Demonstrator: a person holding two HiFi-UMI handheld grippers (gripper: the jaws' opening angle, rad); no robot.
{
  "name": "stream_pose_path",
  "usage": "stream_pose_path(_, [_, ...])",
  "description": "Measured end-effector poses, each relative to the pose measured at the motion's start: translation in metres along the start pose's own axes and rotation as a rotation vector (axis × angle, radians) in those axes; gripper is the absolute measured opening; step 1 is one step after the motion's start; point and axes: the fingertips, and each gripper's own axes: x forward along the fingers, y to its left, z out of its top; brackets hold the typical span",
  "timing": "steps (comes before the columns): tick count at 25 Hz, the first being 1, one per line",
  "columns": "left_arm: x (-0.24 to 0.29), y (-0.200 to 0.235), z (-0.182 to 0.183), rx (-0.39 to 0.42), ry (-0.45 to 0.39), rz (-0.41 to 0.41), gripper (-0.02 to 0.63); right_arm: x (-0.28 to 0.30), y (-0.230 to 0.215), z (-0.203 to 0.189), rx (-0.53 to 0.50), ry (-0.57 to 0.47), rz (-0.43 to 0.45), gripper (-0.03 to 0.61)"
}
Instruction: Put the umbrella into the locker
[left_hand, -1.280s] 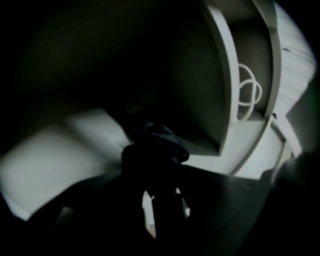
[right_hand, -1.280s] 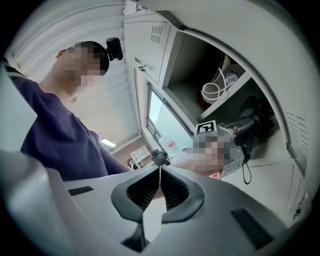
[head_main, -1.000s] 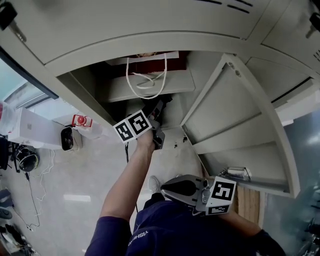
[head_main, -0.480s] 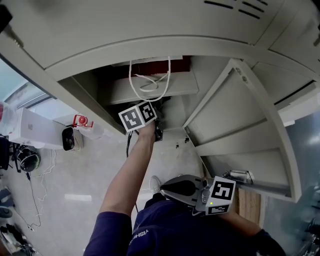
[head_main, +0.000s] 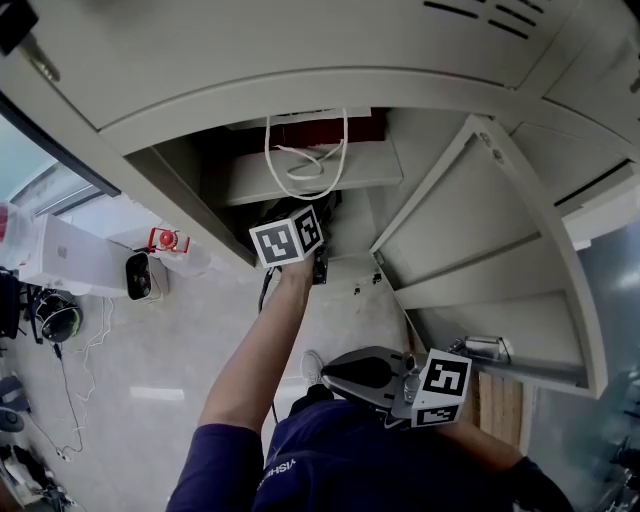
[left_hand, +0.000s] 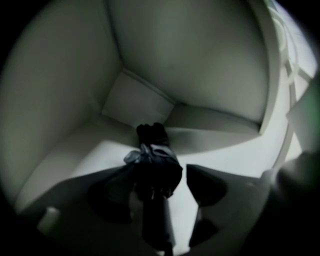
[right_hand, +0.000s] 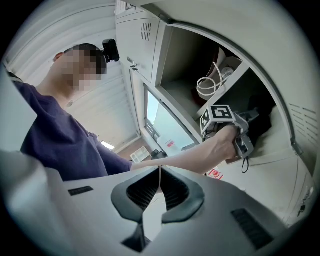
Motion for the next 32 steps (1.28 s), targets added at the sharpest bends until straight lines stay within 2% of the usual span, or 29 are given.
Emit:
stream_pose_path(4, [-0.011, 0.007, -0.002, 0.015, -0.009, 0.019, 0.339, 0.004, 0.004, -0.003, 0.001, -0.001, 0.001, 0.008])
stream_pose_path(8, [-0.029, 0.006, 0.000, 0.011, -0.029, 0.011, 0.344, 0.008, 0.011, -0.007, -0.004, 0.001, 0.006, 0.008])
stream_pose_path(16, [-0.086, -0.031, -0.010, 0.034, -0.083, -0.137, 0.332, 0.009, 0.023, -0.008, -0.037, -0.017, 0.006, 0.008])
stream_pose_path(22, [-0.147, -0.057, -0.013, 0.113, -0.136, -0.190, 0.214, 0.005, 0.032, 0.000, -0.076, -0.043, 0.005, 0.008])
stream_pose_path(27, [-0.205, -0.064, -0.031, 0.247, -0.163, -0.211, 0.077, 0.000, 0.038, 0.008, -0.106, -0.078, -0.008, 0.008])
stream_pose_path(30, [-0.233, -0.060, -0.043, 0.311, -0.185, -0.200, 0.025, -0.002, 0.036, 0.011, -0.129, -0.085, -0.029, 0.008])
stream_pose_path(32, [-0.247, -0.061, -0.050, 0.324, -0.196, -0.209, 0.003, -0.003, 0.033, 0.012, -0.150, -0.083, -0.051, 0.008])
